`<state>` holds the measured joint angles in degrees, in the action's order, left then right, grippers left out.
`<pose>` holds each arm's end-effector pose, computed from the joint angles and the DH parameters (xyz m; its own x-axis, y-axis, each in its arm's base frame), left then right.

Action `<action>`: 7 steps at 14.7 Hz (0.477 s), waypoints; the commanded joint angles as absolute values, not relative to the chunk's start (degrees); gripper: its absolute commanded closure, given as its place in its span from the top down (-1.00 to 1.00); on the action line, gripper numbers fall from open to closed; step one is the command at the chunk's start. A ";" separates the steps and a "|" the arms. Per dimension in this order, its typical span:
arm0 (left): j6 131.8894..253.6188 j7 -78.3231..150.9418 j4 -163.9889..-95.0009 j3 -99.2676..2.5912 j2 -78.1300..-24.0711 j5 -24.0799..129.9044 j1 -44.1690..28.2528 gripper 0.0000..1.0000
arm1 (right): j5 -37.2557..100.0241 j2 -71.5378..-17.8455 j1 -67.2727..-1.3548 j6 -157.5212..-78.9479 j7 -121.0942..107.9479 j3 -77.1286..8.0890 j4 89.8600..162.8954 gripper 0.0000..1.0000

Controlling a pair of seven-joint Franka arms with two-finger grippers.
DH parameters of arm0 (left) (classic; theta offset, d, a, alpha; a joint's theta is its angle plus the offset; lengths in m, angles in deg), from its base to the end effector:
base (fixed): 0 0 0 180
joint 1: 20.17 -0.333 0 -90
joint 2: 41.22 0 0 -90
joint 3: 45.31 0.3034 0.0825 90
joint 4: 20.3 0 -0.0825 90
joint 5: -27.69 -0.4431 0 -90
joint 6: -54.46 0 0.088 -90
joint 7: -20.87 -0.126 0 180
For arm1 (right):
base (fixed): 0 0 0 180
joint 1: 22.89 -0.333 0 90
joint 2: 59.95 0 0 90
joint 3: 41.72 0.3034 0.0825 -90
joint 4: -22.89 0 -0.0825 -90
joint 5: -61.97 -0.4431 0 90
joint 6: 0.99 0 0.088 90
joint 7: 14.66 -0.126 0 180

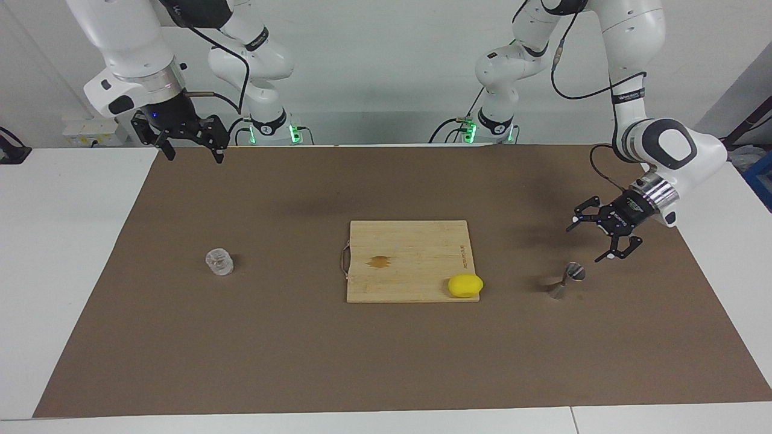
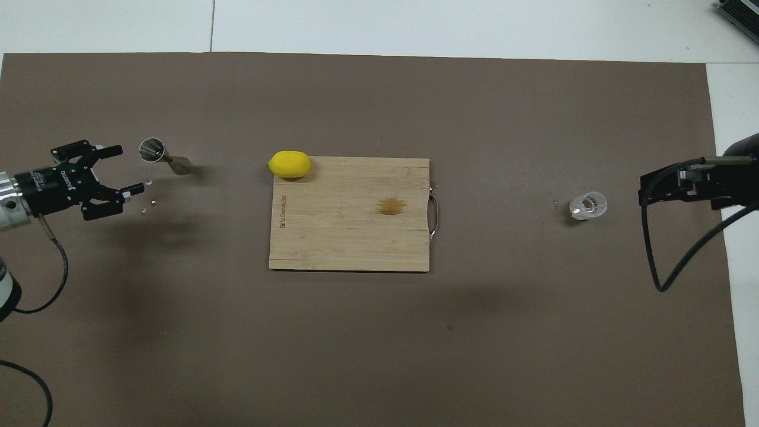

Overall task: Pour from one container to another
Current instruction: 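Reach the left gripper forward and close it around the metal cup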

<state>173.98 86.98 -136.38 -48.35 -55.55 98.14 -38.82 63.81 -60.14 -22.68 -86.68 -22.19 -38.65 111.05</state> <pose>0.6304 0.1116 0.2764 -0.3682 0.3982 -0.8402 0.8376 0.5342 -0.1139 0.6038 0.0260 0.6055 0.9959 -0.0838 -0.0352 -0.0825 -0.9959 0.0372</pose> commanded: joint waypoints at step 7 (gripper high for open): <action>180.40 87.40 -136.40 -48.30 -57.47 106.78 -35.21 1.00 | 63.64 -60.12 -21.83 -86.07 -21.34 -38.47 110.87 1.00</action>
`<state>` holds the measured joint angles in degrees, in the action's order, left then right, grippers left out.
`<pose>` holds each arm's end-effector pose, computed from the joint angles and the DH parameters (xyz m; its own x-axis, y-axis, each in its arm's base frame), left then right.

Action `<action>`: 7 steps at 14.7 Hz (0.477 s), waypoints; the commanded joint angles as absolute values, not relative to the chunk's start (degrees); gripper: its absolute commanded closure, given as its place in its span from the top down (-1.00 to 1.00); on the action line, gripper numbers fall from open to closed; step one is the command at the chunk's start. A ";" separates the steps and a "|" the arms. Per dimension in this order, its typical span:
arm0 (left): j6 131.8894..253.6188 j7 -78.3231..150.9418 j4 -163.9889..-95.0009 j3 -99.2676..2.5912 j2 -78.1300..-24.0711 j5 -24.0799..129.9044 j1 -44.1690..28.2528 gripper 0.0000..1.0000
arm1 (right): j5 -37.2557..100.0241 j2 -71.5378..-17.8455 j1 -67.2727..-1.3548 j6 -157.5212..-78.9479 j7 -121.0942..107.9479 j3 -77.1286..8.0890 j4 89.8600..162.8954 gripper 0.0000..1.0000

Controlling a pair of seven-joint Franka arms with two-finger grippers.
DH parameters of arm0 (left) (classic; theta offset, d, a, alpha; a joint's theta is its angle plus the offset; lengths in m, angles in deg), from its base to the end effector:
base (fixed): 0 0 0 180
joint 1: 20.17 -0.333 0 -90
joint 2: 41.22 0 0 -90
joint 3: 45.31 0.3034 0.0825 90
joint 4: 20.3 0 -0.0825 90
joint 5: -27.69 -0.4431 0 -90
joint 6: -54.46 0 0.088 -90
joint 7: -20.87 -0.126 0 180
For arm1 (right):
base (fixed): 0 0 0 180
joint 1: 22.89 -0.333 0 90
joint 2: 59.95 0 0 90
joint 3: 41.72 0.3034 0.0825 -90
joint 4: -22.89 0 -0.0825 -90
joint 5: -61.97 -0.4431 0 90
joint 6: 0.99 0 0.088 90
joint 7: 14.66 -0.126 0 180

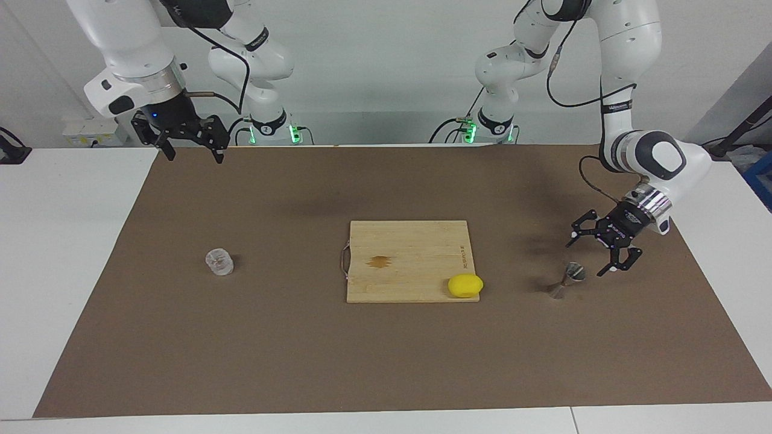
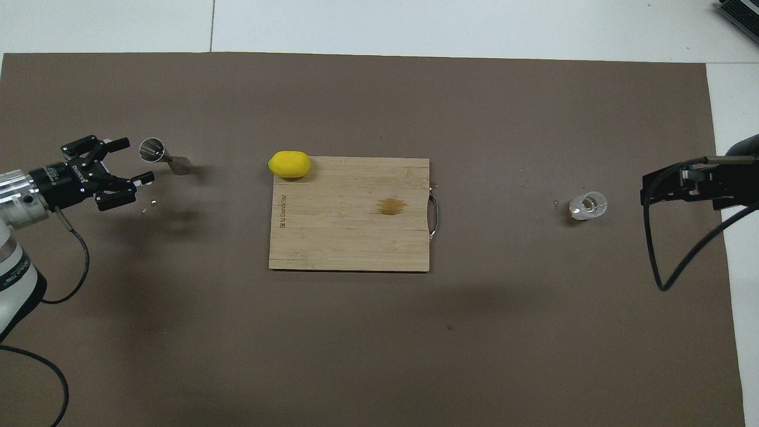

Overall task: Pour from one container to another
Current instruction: 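Reach the left gripper forward and close it around the metal cup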

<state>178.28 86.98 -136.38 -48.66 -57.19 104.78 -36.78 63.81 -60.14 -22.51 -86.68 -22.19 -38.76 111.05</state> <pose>0.6404 0.0955 0.2625 -0.3995 0.3266 -0.8566 0.7867 0.6019 -0.1373 0.6039 0.0230 0.6055 0.9954 -0.0887 -0.0352 -0.0873 -0.9955 0.0372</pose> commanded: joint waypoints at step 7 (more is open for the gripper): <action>183.03 87.40 -136.40 -48.30 -57.83 107.32 -33.71 0.90 | 63.64 -60.12 -21.83 -86.15 -21.34 -38.47 110.87 1.00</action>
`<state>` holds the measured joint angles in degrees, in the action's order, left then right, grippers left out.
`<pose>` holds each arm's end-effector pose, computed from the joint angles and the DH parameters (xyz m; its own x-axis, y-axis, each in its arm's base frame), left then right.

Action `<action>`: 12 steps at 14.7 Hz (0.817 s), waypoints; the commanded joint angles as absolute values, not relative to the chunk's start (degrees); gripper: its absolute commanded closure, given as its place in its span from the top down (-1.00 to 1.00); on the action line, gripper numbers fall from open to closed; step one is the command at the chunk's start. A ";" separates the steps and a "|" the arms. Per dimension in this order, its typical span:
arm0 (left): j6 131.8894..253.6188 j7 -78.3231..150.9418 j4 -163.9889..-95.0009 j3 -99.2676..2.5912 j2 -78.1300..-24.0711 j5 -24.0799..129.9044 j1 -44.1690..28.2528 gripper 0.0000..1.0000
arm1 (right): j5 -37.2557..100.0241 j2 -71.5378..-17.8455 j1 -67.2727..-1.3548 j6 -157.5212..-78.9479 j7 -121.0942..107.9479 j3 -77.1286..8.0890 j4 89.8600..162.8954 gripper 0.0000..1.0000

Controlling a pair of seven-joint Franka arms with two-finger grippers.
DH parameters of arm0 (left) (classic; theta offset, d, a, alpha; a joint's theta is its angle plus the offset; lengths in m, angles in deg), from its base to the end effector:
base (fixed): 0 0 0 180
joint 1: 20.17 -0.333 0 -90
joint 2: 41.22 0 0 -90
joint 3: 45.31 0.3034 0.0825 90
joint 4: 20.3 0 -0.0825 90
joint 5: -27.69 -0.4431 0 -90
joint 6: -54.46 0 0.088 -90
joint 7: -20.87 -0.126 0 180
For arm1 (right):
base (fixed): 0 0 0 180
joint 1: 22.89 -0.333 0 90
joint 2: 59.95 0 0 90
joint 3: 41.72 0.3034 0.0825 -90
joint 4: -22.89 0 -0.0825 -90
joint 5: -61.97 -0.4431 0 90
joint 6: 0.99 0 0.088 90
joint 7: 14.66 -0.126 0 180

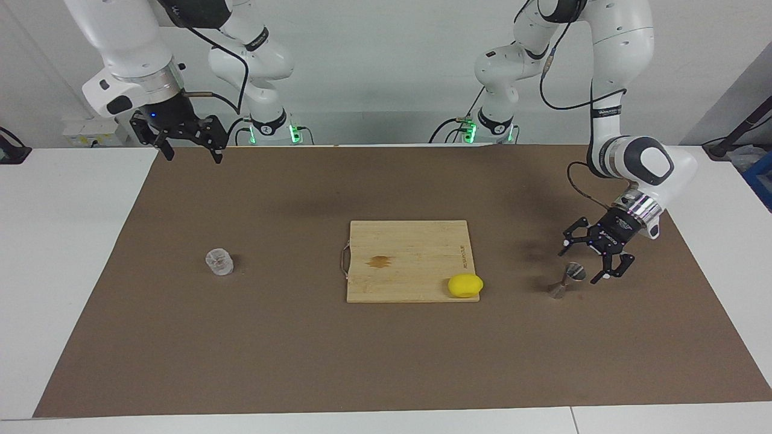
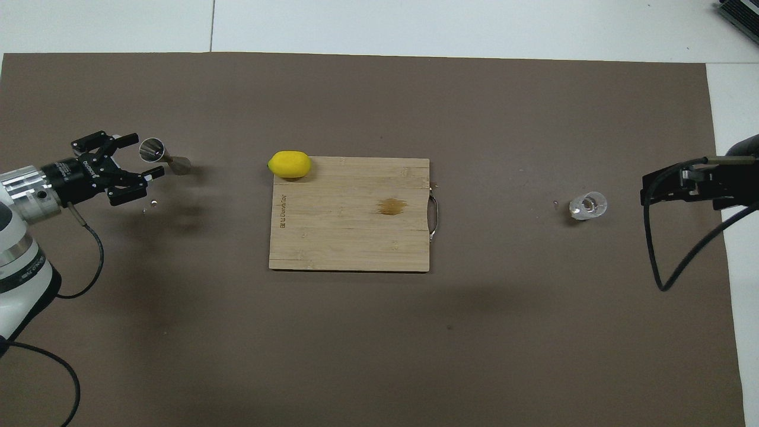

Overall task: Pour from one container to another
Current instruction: 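Reach the left gripper forward and close it around the metal cup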

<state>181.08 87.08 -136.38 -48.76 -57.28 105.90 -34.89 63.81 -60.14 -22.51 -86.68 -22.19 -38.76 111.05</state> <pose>0.6454 0.0804 0.2615 -0.4018 0.3356 -0.8520 0.7780 0.6159 -0.1243 0.6039 0.0230 0.6055 0.9954 -0.0887 -0.0352 -0.0873 -0.9955 0.0372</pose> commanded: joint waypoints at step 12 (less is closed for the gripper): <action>184.19 87.31 -136.40 -48.39 -58.09 109.51 -33.36 0.72 | 63.64 -60.12 -21.83 -86.07 -21.08 -38.47 110.87 1.00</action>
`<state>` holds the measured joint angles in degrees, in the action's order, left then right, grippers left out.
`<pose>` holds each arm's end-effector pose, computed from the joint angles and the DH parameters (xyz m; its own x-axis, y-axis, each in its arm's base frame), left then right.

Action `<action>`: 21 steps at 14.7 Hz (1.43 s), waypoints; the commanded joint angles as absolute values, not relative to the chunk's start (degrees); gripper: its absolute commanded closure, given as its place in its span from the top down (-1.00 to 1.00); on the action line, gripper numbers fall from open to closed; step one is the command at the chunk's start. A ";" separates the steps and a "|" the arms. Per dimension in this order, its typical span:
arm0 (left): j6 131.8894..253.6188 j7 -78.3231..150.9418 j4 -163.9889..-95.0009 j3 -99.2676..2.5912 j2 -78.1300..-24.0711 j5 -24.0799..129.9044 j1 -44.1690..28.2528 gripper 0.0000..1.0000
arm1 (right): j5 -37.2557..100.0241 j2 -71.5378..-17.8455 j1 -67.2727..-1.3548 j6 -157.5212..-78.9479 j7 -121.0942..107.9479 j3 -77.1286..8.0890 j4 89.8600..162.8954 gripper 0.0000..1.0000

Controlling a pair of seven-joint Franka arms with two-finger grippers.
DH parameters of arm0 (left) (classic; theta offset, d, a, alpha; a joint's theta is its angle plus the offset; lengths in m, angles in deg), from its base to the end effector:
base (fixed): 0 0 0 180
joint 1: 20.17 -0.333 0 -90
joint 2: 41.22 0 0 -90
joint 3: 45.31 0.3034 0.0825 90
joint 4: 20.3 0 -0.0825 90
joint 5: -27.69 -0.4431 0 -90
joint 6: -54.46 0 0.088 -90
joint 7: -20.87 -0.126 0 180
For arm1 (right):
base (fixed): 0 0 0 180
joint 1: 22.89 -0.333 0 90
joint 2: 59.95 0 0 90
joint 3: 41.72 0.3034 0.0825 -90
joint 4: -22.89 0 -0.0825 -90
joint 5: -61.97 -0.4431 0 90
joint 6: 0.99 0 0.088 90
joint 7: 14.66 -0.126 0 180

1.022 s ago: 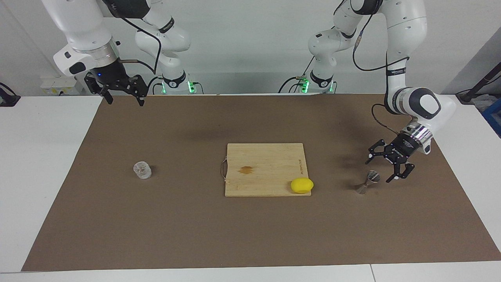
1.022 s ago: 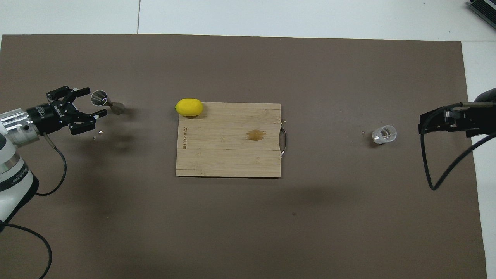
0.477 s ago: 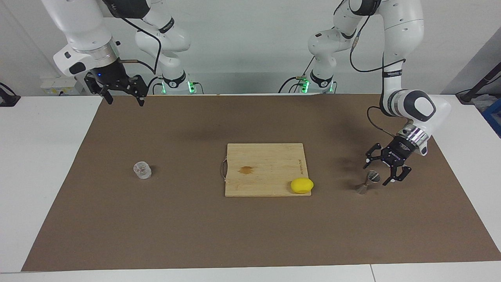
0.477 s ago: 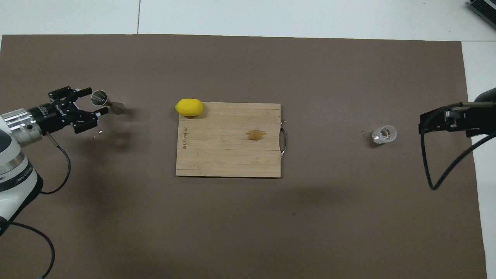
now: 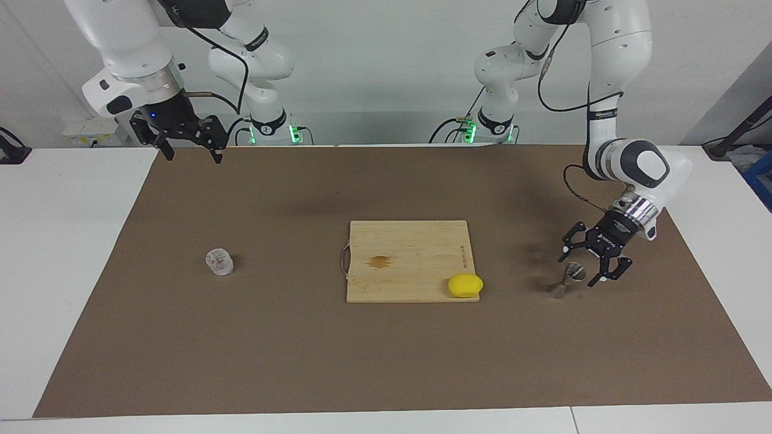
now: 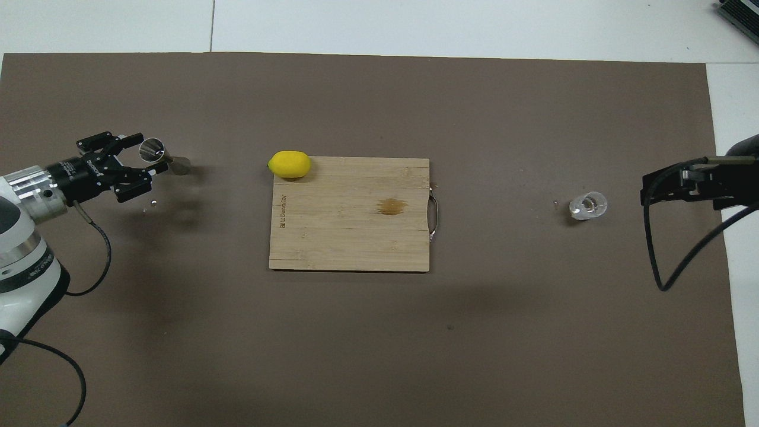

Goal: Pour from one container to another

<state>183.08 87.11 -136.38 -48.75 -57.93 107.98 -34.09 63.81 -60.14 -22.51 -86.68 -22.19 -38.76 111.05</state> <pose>0.6477 0.0765 0.2550 -0.4180 0.3159 -0.8517 0.7544 0.6430 -0.1317 0.6039 0.0230 0.6055 0.9954 -0.0887 -0.0352 -0.0873 -0.9955 0.0372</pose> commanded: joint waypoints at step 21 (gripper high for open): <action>176.99 89.16 -128.05 -59.97 -55.37 105.82 -32.74 -1.00 | 61.19 -56.17 -17.80 -94.41 -64.82 -38.64 113.24 0.97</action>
<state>178.92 87.54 -127.30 -58.27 -57.06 106.40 -33.09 63.04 -57.16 -19.83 -92.37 -60.20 -39.07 112.33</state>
